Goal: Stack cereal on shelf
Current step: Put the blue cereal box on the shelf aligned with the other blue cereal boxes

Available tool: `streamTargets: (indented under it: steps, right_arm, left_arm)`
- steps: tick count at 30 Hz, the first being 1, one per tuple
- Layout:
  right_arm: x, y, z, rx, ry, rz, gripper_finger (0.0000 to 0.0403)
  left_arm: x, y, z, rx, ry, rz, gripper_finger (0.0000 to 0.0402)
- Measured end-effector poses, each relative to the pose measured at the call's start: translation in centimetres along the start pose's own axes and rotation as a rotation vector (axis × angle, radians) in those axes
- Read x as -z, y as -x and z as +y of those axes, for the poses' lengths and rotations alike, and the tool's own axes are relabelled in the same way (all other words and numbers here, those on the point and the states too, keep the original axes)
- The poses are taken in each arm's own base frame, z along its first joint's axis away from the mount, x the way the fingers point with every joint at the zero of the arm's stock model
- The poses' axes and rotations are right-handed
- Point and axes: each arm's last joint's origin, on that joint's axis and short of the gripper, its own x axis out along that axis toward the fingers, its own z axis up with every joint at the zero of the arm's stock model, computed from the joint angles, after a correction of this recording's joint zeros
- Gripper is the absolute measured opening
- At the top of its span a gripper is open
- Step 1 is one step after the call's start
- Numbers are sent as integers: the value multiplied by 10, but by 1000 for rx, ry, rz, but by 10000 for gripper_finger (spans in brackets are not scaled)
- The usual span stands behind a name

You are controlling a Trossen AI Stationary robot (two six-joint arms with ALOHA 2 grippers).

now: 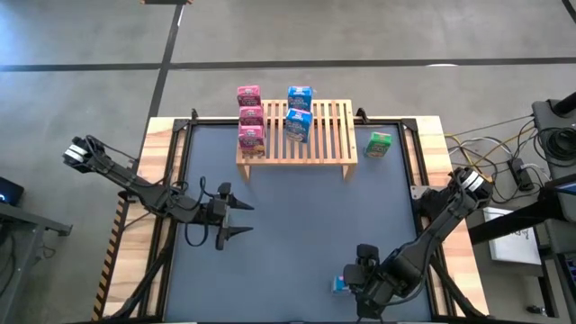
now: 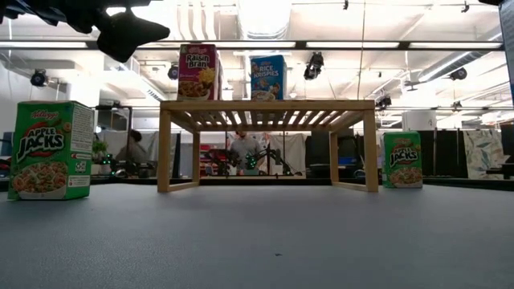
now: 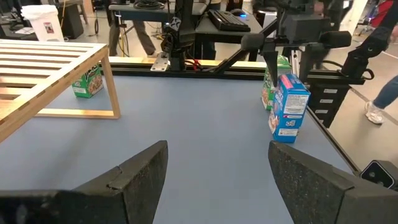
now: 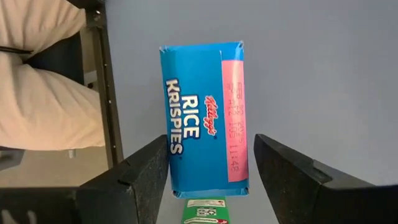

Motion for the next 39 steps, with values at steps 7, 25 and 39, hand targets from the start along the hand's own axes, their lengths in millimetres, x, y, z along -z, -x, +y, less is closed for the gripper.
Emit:
streamTargets:
  steps: [7, 25, 39]
  right_arm:
    - [0, 0, 0, 1, 1, 1, 204]
    - [-11, 20, 0, -63, 22, -29, 169]
    - [-61, 51, -40, 12, 132, -161, 169]
  left_arm:
    - [0, 0, 0, 0, 0, 0, 262]
    - [-2, 0, 0, 3, 8, -17, 262]
    - [-5, 0, -1, 11, 23, -42, 262]
